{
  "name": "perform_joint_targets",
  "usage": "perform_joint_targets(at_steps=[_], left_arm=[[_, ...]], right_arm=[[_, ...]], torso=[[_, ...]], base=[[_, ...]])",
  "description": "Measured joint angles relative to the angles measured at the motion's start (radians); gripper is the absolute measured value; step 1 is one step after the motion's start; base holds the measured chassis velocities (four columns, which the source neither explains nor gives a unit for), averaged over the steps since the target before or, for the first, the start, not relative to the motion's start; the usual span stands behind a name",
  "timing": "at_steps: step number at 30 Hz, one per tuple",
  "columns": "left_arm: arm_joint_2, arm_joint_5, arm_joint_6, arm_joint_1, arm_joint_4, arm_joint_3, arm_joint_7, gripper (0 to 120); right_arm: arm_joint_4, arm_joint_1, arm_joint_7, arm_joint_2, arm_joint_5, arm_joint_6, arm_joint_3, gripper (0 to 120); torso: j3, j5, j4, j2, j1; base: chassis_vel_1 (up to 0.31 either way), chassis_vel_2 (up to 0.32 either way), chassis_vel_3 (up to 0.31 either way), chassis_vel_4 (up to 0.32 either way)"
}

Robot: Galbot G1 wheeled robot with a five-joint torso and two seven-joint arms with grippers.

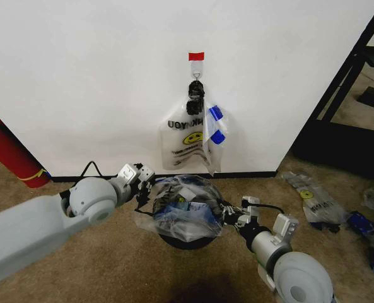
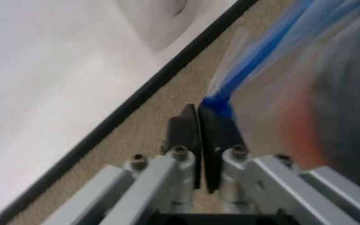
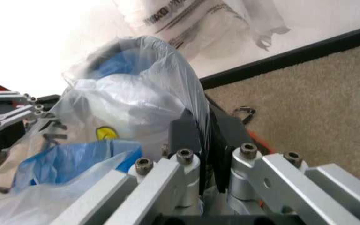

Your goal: Pick up the garbage bag from the wall and place it over the trash bin.

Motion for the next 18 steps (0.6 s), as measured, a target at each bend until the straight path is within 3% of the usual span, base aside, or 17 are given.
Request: perform_joint_targets(at_steps=[4, 9, 13, 14, 15, 17, 18], left_arm=[[-0.028, -0.043, 0.000, 0.020, 0.000, -0.058, -0.100, 26], [-0.025, -0.067, 0.000, 0.051, -0.039, -0.123, -0.145, 41], [0.008, -0.049, 0.000, 0.154, -0.113, -0.280, -0.145, 59], [0.012, -0.046, 0.000, 0.167, -0.121, -0.296, -0.140, 59], [0.043, -0.039, 0.000, 0.239, -0.166, -0.377, -0.117, 68], [0.054, -0.037, 0.000, 0.263, -0.181, -0.399, -0.110, 69], [0.083, -0.033, 0.000, 0.332, -0.222, -0.447, -0.091, 74]], right_arm=[[-0.001, 0.001, 0.003, 0.013, 0.002, 0.001, -0.011, 0], [-0.009, -0.001, 0.010, 0.025, 0.004, 0.001, -0.013, 0], [-0.029, 0.003, 0.015, 0.036, 0.014, 0.001, -0.015, 0], [-0.030, 0.004, 0.015, 0.036, 0.015, 0.001, -0.015, 0], [-0.042, 0.013, 0.019, 0.038, 0.026, 0.001, -0.018, 0], [-0.046, 0.015, 0.020, 0.038, 0.028, 0.001, -0.018, 0], [-0.058, 0.020, 0.021, 0.040, 0.032, 0.001, -0.020, 0]], torso=[[0.000, 0.0000, -0.0004, 0.000, 0.000], [0.000, -0.0001, -0.0003, 0.000, 0.000], [0.000, 0.0002, -0.0004, 0.000, 0.000], [0.000, 0.0000, -0.0004, 0.000, 0.000], [0.000, -0.0002, -0.0003, 0.000, 0.000], [0.000, 0.0001, 0.0004, 0.000, 0.000], [0.000, 0.0006, 0.0010, 0.000, 0.000]], base=[[0.000, 0.000, 0.000, 0.000], [0.000, 0.000, 0.000, 0.000], [0.000, 0.000, 0.000, 0.000], [0.000, 0.000, 0.000, 0.000], [0.000, 0.000, 0.000, 0.000], [0.000, 0.000, 0.000, 0.000], [0.000, 0.000, 0.000, 0.000]])
